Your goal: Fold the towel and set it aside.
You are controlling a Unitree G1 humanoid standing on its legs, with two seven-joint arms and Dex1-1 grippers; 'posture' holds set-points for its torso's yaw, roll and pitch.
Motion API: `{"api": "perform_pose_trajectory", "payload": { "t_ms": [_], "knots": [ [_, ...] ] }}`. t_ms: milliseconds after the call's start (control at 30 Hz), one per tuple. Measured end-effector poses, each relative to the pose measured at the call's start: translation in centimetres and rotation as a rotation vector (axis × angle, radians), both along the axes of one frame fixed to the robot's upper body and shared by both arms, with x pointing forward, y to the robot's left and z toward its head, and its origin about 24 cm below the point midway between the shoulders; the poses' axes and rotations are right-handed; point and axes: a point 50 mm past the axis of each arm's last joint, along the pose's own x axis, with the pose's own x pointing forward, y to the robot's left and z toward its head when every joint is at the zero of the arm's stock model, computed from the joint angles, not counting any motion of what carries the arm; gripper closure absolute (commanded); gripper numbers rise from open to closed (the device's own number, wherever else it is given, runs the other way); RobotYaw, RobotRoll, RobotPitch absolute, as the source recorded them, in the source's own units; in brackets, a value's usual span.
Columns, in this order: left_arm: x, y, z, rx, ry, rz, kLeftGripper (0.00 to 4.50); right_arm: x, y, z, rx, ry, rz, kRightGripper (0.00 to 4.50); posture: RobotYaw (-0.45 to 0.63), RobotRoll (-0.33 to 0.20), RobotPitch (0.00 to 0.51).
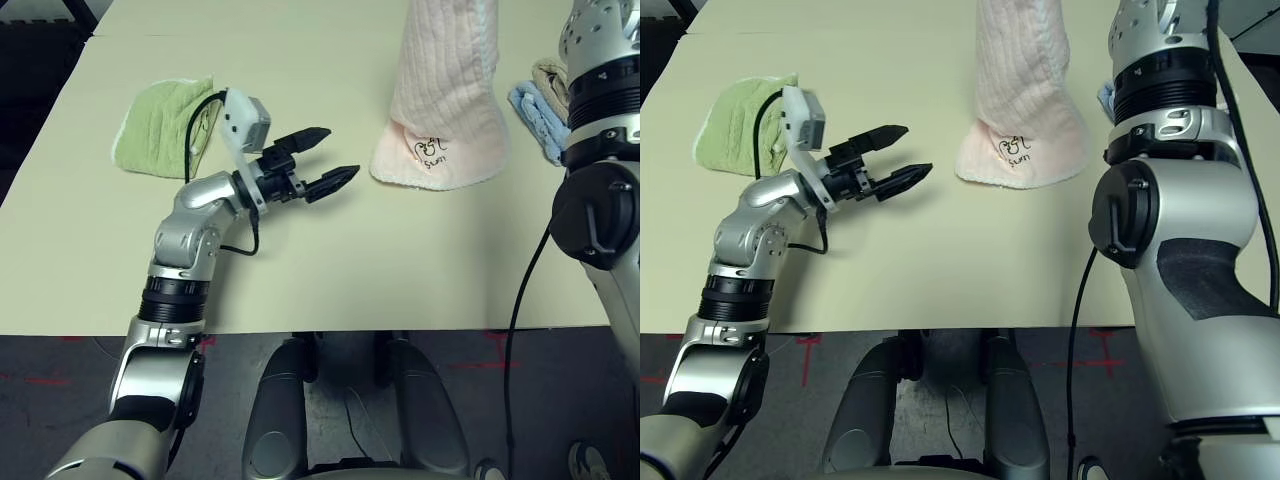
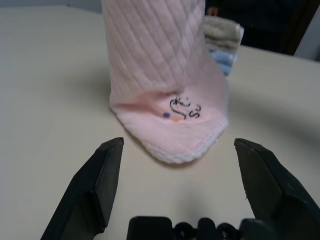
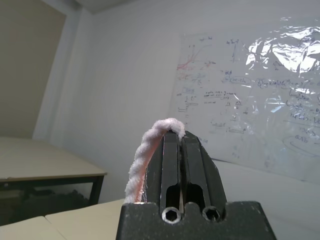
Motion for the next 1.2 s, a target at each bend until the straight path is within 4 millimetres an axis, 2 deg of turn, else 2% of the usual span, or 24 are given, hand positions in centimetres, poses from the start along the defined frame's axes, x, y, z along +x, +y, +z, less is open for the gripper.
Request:
{"api": "perform_pose_trajectory", "payload": {
  "t_ms": [133,333,433,567,700,867,1000,1200],
  "knots": [
    [0.2,-0.8,-0.6,0.089,-0.045,0.046,0.0,0.1,0.1,0.1,0.019,0.017,-0.036,4.47,0.01,0.0,0.311],
    [0.6,-0.5,-1.1,0.13,-0.063,0.093,0.0,0.3,0.0,0.5,0.086,0.037,-0.107,4.47,0.0,0.0,0.313],
    [0.7,-0.4,-1.2,0.129,-0.059,0.097,0.0,-0.1,0.1,2.0,0.148,0.028,-0.132,4.47,0.01,0.0,0.315],
    [0.9,-0.1,-1.1,0.123,-0.056,0.109,0.0,-1.5,0.8,5.2,0.241,-0.016,-0.124,4.47,0.02,0.0,0.316],
    [1.0,0.1,-0.8,0.111,-0.069,0.12,0.0,-2.4,0.8,6.7,0.316,-0.051,-0.117,4.47,0.02,0.0,0.315],
    [1.1,0.1,-0.7,0.099,-0.071,0.13,0.0,-1.8,0.9,5.9,0.282,-0.038,-0.11,4.47,0.02,0.0,0.317],
    [1.1,-0.5,-0.7,0.061,-0.072,0.13,0.0,-0.2,0.5,3.6,0.254,0.035,-0.13,4.47,0.01,0.0,0.318],
    [0.9,-4.7,1.0,-0.095,-0.116,0.068,0.0,-0.1,0.4,3.5,0.246,0.053,-0.137,4.47,0.02,0.0,0.318]
  ]
}}
